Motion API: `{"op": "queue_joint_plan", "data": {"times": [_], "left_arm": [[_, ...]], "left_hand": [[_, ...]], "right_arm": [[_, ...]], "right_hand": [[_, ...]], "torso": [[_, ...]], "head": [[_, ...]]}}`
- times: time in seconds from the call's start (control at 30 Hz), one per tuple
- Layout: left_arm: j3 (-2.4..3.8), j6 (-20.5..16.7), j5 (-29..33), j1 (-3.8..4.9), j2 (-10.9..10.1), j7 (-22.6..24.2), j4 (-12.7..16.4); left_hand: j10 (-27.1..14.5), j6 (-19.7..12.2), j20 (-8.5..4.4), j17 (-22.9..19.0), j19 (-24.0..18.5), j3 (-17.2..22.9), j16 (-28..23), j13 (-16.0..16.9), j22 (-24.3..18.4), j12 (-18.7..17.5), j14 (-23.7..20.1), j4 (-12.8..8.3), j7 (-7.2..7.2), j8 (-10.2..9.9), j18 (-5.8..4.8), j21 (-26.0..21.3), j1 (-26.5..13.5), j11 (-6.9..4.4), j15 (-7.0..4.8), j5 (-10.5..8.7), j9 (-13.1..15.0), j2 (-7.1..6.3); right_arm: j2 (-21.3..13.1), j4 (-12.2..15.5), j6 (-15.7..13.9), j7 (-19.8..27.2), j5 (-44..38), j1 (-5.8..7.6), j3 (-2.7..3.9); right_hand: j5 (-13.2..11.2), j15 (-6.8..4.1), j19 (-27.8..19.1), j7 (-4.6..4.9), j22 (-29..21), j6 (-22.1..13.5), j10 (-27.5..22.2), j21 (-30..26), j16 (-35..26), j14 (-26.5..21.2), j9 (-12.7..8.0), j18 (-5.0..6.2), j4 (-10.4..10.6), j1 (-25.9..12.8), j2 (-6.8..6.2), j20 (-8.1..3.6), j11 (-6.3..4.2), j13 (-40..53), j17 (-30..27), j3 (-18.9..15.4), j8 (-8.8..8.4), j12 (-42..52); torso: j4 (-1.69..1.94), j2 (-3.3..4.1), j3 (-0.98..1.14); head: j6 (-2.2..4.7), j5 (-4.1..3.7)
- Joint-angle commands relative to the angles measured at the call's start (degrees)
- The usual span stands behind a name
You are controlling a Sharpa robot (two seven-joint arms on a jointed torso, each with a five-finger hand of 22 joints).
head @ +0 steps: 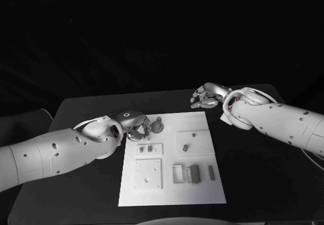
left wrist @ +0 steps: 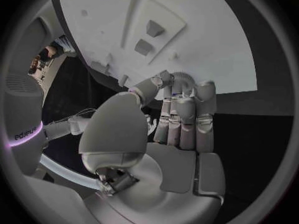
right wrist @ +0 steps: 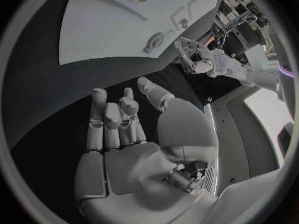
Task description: Assemble the parts on the task board
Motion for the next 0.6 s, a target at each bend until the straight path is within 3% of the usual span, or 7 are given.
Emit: {"op": "queue_joint_plan", "data": {"times": [0.03,0.2,0.4,0.6], "left_arm": [[-0.17,1.8,0.1,0.05,0.0,-0.4,-0.4],[-0.58,2.3,0.1,0.04,0.2,-0.5,-1.0],[-1.2,2.5,0.3,0.03,0.5,-0.4,-1.3],[-1.68,2.6,0.3,0.01,1.2,-0.2,-2.0]], "left_hand": [[0.7,0.4,-0.53,-0.1,-0.1,0.1,-0.4,0.1,0.9,0.2,-0.1,0.3,0.08,0.0,6.72,-0.2,0.5,0.5,-0.24,0.35,0.0,-0.01],[0.8,0.4,-0.57,-0.1,-0.1,0.0,-0.4,0.1,0.9,0.2,-0.1,0.3,0.09,0.0,6.65,-0.3,0.4,0.51,-0.24,0.51,0.1,0.08],[0.9,0.4,-0.82,-0.1,-0.2,-0.8,-0.5,0.3,0.9,-0.2,-0.1,0.1,0.1,-0.2,6.39,-0.4,-0.1,0.5,-0.25,2.03,0.1,0.34],[0.9,0.4,-0.89,-0.1,-0.2,-1.0,-0.5,0.4,0.9,-0.4,-0.1,0.0,0.1,-0.3,6.31,-0.5,0.0,0.51,-0.24,1.79,0.2,0.31]], "right_arm": [[0.0,0.0,0.6,0.4,-0.1,-0.02,0.03],[0.0,0.0,0.6,0.4,-0.1,-0.02,0.03],[0.0,0.0,0.6,0.3,-0.1,-0.02,0.03],[0.1,0.0,0.6,0.4,-0.1,-0.02,0.03]], "right_hand": [[0.2,-0.3,-0.1,0.42,1.0,0.0,-0.2,-0.3,-0.1,0.0,0.1,-0.09,0.3,-0.3,-0.12,-0.03,0.22,-0.1,-0.1,0.0,-0.22,0.3],[0.2,-0.3,-0.1,0.42,1.0,0.0,-0.2,-0.3,-0.1,0.0,0.1,-0.09,0.3,-0.3,-0.12,-0.03,0.22,-0.1,-0.1,0.0,-0.23,0.3],[0.2,-0.3,-0.1,0.42,1.0,0.0,-0.2,-0.3,-0.1,0.0,0.1,-0.09,0.3,-0.2,-0.12,-0.03,0.22,-0.1,-0.1,0.0,-0.23,0.3],[0.2,-0.3,-0.1,0.42,1.0,0.0,-0.2,-0.3,-0.1,0.0,0.1,-0.09,0.3,-0.2,-0.12,-0.03,0.22,-0.1,-0.1,0.0,-0.24,0.3]], "torso": [[0.02,0.0,-0.02],[-0.03,0.04,-0.03],[-0.02,0.06,-0.04],[-0.05,0.04,-0.02]], "head": [[-0.09,0.01],[-0.29,-0.09],[-0.53,-0.24],[-0.57,-0.24]]}}
